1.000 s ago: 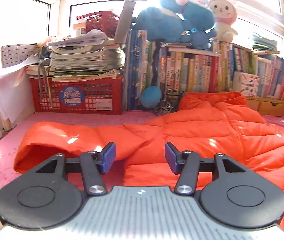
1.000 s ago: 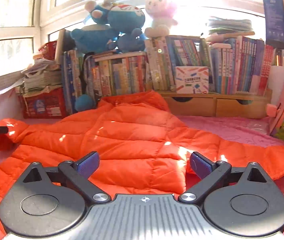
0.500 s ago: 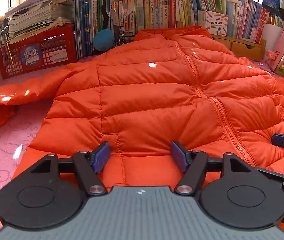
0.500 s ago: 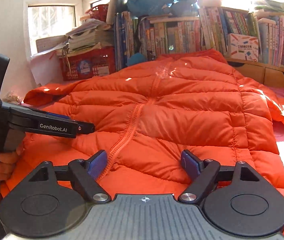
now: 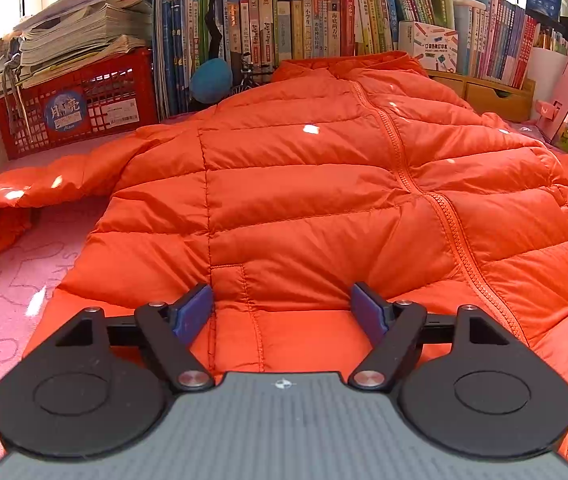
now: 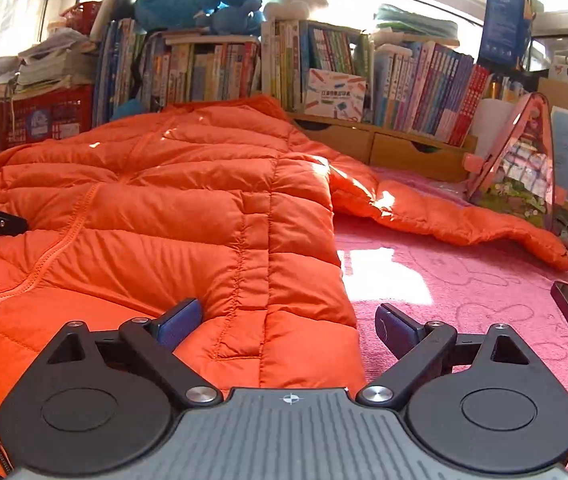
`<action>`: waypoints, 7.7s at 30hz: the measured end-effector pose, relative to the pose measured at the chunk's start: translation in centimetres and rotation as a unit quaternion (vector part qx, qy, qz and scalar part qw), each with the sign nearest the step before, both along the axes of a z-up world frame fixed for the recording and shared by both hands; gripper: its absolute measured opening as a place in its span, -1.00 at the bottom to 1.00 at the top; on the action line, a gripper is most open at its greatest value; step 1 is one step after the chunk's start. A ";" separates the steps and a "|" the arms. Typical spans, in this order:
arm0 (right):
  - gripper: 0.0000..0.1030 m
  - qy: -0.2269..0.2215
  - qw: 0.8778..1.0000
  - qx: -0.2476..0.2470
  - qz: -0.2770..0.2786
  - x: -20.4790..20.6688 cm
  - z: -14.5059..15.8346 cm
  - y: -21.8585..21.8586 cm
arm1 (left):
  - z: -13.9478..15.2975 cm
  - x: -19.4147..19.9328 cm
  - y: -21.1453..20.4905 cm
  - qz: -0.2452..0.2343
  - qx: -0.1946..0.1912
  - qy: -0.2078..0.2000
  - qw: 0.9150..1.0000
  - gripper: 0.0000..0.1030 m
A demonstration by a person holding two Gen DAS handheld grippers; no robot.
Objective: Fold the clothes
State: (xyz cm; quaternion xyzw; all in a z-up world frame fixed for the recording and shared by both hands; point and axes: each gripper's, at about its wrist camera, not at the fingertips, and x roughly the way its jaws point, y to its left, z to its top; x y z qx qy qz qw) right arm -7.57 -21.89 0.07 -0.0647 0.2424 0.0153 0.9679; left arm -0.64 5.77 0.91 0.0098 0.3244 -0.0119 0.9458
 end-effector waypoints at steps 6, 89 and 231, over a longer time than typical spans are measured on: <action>0.90 -0.011 0.999 -0.040 -0.034 -0.9 0.5 -1.4 | -0.6 -2.4 4.6 0.137 0.046 -0.011 0.989 0.57; -0.77 -0.373 0.905 -0.171 0.115 27.7 10.8 17.0 | -1.3 8.7 0.1 -0.090 -0.098 0.002 0.991 0.81; 0.85 0.003 0.974 0.038 0.223 27.6 5.1 4.6 | 6.2 21.3 7.1 -0.059 0.049 -0.036 0.996 0.97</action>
